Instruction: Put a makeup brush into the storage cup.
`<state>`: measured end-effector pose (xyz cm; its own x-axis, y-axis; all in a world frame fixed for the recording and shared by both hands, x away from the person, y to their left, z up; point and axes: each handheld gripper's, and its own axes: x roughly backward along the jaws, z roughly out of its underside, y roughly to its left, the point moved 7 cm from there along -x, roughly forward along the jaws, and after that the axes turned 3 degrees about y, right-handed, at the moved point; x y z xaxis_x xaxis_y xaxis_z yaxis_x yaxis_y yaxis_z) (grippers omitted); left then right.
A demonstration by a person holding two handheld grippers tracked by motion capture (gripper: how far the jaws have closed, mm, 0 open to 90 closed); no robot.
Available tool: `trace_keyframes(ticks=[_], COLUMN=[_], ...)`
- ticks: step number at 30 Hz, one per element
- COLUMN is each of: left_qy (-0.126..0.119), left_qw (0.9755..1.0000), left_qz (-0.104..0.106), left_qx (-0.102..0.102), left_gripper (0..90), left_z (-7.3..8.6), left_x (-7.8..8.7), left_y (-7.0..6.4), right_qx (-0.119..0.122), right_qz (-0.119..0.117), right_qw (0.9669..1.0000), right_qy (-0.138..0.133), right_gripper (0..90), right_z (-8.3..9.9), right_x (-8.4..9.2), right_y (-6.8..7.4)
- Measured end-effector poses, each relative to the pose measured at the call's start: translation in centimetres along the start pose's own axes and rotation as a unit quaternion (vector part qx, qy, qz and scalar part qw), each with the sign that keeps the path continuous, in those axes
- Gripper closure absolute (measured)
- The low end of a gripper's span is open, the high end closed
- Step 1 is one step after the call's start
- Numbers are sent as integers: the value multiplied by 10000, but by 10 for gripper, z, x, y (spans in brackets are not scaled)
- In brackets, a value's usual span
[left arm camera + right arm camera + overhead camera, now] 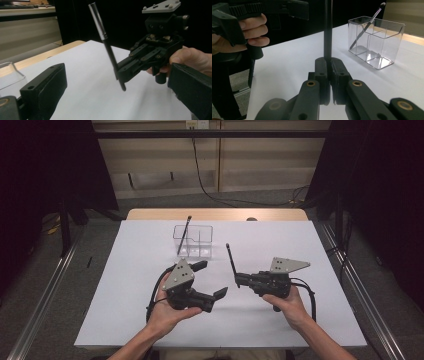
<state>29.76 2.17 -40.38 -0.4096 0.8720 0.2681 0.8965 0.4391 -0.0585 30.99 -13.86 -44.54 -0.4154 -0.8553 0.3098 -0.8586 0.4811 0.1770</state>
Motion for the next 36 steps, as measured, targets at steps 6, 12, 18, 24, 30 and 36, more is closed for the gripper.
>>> trace_keyframes(ticks=[6, 12, 18, 24, 30, 36], left_qy=[-150, -321, -416, -428, -347, -289], left_qw=[9998, 9992, 9989, 9986, 9989, 9987], left_qz=[27, -180, -217, -301, -163, -119], left_qx=[-94, -134, -47, 92, 282, 394], left_gripper=[66, 174, 289, 375, 499, 593], left_z=[-9, -15, -20, -17, -18, -17], left_x=[-12, -21, -27, -35, -42, -43], left_y=[-4, -2, 2, 7, 11, 14], right_qx=[-15, 3, -15, -20, -57, -63], right_qz=[-13, -48, -65, -49, 14, 64], right_qw=[10000, 10000, 10000, 10000, 10000, 10000], right_qy=[-11, -31, -7, -8, -13, -14], right_gripper=[844, 844, 845, 844, 844, 844], right_z=[0, 0, 2, 3, 3, 4], right_x=[-1, -1, -2, -2, -1, 1], right_y=[0, 2, 3, 3, 1, -2])
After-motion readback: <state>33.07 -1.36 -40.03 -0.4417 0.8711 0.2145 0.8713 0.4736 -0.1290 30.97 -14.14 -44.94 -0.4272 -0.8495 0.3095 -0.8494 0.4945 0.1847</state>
